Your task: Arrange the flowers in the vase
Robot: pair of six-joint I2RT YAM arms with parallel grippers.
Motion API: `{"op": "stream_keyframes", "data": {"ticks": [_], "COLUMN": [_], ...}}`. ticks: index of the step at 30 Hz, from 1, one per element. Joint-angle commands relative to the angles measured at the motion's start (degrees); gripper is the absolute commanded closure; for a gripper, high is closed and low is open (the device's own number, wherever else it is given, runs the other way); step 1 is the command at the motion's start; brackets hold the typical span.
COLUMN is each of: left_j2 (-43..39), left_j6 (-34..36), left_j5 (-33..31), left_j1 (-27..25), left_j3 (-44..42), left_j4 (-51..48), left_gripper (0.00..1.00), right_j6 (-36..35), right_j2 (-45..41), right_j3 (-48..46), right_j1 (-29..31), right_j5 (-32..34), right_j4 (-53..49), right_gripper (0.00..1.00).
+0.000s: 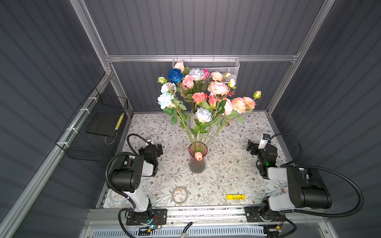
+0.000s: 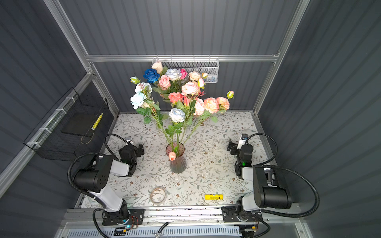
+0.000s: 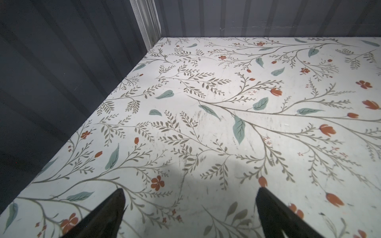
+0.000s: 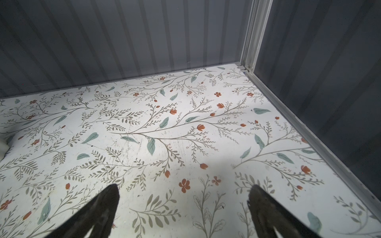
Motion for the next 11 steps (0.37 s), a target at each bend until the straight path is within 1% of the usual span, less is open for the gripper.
{"op": "stream_keyframes", "data": {"ticks": [1,11], "left_j2": [0.16,0.18], "left_j6": [-0.84,-0.83], "left_j5": [0.07,0.08], "left_j1": [-0.13,-0.13], "left_j3": [1.02,0.96], "left_j4": [0.8,0.84], "left_gripper": [0.0,0.0], "right_j6": [0.34,0.21], "right_j2": [-0.01,-0.1], "right_j3": [-0.05,-0.11], "right_j1": [0.23,0.27], "right_j5": [1.0,0.98], "right_j4": [1.81,1.79], "right_gripper": [0.01,0.01]}}
